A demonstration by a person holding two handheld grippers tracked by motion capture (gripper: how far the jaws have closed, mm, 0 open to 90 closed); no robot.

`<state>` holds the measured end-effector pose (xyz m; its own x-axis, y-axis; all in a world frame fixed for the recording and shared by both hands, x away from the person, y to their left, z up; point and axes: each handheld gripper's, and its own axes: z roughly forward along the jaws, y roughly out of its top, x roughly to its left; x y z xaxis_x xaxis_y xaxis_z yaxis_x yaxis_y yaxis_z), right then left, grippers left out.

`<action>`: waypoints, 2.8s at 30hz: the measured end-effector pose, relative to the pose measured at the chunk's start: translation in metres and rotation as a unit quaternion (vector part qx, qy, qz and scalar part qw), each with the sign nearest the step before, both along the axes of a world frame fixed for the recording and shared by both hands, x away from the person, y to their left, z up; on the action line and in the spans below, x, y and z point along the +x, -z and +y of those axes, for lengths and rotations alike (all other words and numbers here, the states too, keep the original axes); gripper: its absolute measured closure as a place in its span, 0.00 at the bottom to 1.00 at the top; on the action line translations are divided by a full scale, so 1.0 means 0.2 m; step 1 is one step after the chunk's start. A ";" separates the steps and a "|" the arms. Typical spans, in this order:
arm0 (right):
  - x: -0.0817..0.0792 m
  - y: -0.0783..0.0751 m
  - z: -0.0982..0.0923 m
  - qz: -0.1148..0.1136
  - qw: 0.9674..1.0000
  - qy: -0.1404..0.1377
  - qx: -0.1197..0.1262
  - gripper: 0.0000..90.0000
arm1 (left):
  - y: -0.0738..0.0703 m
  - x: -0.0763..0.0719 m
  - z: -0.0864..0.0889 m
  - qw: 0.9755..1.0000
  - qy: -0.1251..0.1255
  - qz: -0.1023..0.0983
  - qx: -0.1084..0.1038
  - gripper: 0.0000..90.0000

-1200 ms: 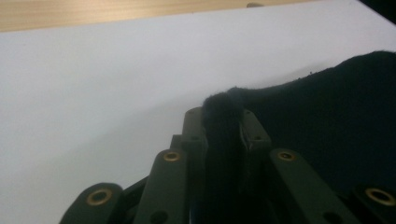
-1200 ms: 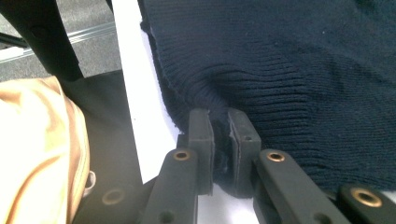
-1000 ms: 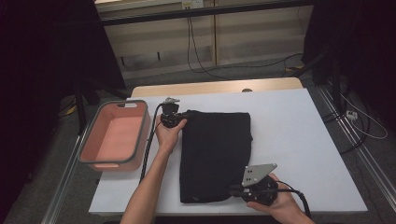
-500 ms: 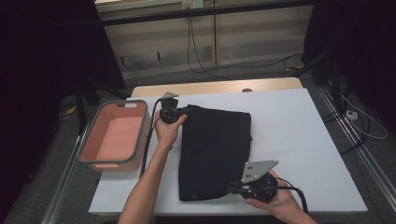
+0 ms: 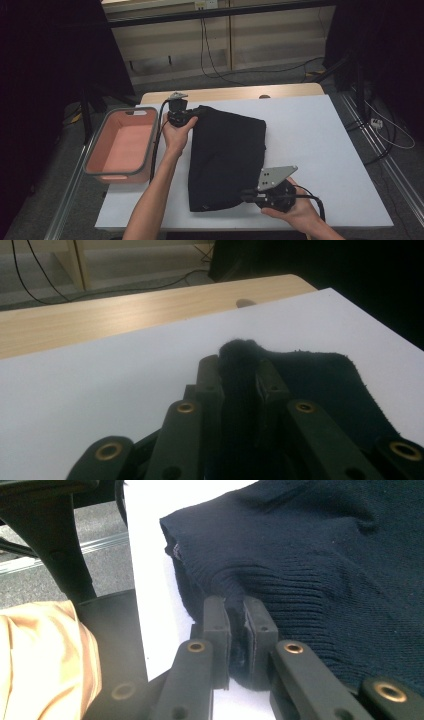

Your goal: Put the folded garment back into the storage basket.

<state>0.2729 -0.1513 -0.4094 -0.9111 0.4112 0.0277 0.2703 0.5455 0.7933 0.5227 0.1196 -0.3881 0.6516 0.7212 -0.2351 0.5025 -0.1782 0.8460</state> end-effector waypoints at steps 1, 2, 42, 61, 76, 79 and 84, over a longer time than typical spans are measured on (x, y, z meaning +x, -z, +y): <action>0.00 -0.01 0.00 -0.002 1.000 -0.001 0.001 0.92 | -0.01 0.00 0.00 1.000 0.000 -0.001 -0.001 0.86; 0.00 -0.01 0.00 -0.002 1.000 0.001 0.002 0.92 | -0.01 0.00 0.00 1.000 0.000 -0.002 -0.001 0.86; 0.07 -0.17 0.05 -0.045 0.998 0.003 0.048 0.93 | -0.24 -0.02 0.14 0.998 -0.014 -0.053 -0.027 0.87; 0.10 -0.23 0.12 -0.079 0.995 -0.005 0.064 0.93 | -0.34 -0.01 0.24 0.997 -0.032 -0.061 -0.035 0.87; 0.11 -0.28 0.19 -0.112 0.989 -0.009 0.099 0.93 | -0.39 0.00 0.29 0.997 -0.041 -0.062 -0.036 0.87; 0.12 -0.28 0.20 -0.110 0.989 -0.009 0.098 0.93 | -0.41 0.00 0.30 0.996 -0.043 -0.064 -0.035 0.87; 0.14 -0.30 0.23 -0.107 0.989 -0.014 0.104 0.93 | -0.43 0.00 0.34 0.996 -0.051 -0.064 -0.038 0.87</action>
